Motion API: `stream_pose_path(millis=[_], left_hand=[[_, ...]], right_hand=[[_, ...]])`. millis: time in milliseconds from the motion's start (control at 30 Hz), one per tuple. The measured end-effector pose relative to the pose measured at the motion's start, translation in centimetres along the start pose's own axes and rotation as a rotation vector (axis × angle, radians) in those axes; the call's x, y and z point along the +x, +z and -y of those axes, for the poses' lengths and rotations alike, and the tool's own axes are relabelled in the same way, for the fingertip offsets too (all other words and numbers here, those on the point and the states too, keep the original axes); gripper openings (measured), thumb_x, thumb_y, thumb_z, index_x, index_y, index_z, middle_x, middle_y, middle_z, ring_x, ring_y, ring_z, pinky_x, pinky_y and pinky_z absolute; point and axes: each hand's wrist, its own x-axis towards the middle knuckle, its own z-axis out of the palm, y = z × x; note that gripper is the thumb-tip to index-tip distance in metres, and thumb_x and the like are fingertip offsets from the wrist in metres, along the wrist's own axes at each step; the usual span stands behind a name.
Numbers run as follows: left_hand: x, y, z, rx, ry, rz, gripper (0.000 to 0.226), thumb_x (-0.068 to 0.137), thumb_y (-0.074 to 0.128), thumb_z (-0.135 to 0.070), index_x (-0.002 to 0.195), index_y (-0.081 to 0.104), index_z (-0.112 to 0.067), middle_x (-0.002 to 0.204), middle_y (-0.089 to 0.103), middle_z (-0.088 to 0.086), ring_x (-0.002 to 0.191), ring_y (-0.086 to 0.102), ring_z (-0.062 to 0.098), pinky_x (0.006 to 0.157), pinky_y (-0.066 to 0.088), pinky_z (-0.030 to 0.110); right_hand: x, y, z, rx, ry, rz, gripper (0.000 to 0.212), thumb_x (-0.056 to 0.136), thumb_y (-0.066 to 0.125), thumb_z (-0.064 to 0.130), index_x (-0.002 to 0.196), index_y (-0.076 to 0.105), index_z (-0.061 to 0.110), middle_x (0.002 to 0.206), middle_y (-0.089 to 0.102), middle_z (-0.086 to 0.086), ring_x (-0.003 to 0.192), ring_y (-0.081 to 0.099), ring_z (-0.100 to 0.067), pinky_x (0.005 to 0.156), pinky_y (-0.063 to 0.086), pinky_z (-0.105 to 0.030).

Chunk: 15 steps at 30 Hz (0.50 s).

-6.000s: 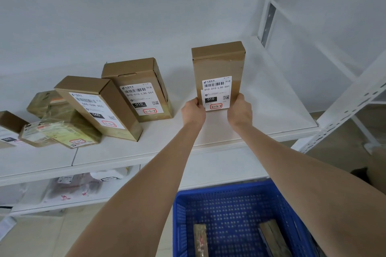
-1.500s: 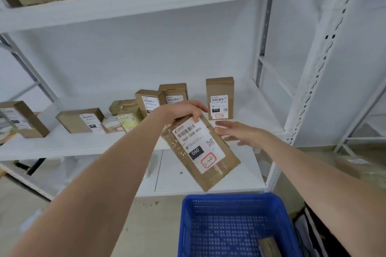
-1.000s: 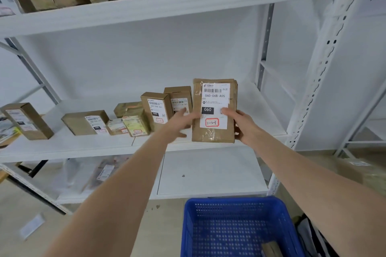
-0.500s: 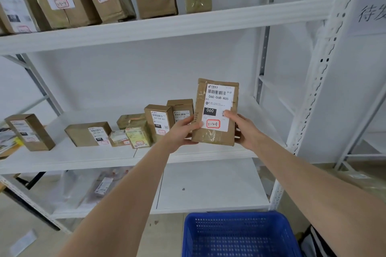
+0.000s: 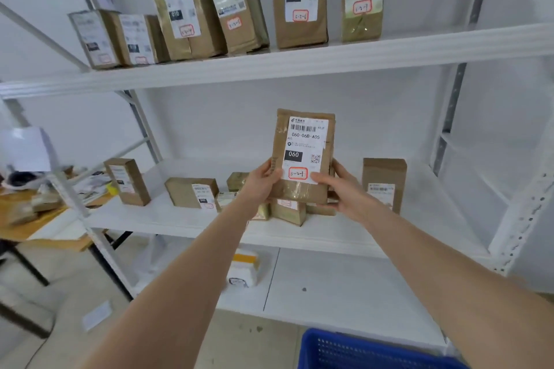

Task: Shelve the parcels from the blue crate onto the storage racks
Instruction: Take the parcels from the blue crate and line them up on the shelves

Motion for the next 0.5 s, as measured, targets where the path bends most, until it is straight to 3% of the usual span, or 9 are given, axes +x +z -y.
stream_pose_path(millis=[100,167,267,333,500], left_hand=[[-0.6,-2.7,-0.1,0.07,0.017,-0.112,0.031,0.098,0.047,-0.016,0.128,0.053,-0.022,0.115,0.065,0.004,0.092,0.064,0.023,0.081,0.056,0.041],[-1.0,-4.3,0.1,0.099,0.025,-0.192,0.029,0.099,0.046,-0.013,0.125,0.056,-0.021,0.102,0.067,0.0,0.082,0.064,0.018,0.078,0.057,0.041],[-1.8,-6.3,0.2,0.103,0.018,-0.261,0.028,0.1,0.043,-0.012,0.119,0.057,-0.026,0.093,0.065,-0.004,0.075,0.064,0.012,0.066,0.056,0.03],[-2.3,-7.6,0.1,0.083,0.002,-0.289,0.027,0.101,0.041,-0.015,0.119,0.057,-0.027,0.093,0.066,-0.004,0.078,0.066,0.015,0.068,0.057,0.032],[-2.4,-11.8,-1.0,0.099,0.039,-0.352,0.031,0.101,0.04,-0.016,0.125,0.058,-0.025,0.108,0.068,0.0,0.102,0.065,0.021,0.088,0.054,0.038]], right_hand=[[0.9,3.2,-0.2,-0.011,0.003,0.049,0.075,0.079,0.075,0.016,0.139,0.037,0.04,0.122,0.063,0.002,0.1,0.063,-0.021,0.079,0.056,-0.045],[1.1,5.3,-0.5,-0.026,-0.011,0.093,0.077,0.079,0.075,0.016,0.141,0.036,0.039,0.125,0.062,0.004,0.1,0.063,-0.017,0.071,0.055,-0.038],[1.4,7.6,-1.1,-0.02,-0.012,0.116,0.08,0.08,0.074,0.012,0.143,0.033,0.038,0.118,0.064,0.009,0.093,0.063,-0.012,0.077,0.054,-0.038],[1.4,9.1,-0.9,-0.039,-0.02,0.118,0.081,0.08,0.074,0.011,0.146,0.032,0.036,0.117,0.064,0.007,0.089,0.063,-0.011,0.081,0.053,-0.039],[1.4,13.5,1.0,-0.139,-0.116,0.126,0.083,0.082,0.071,0.013,0.148,0.025,0.035,0.103,0.064,0.007,0.078,0.063,-0.006,0.048,0.048,-0.018]])
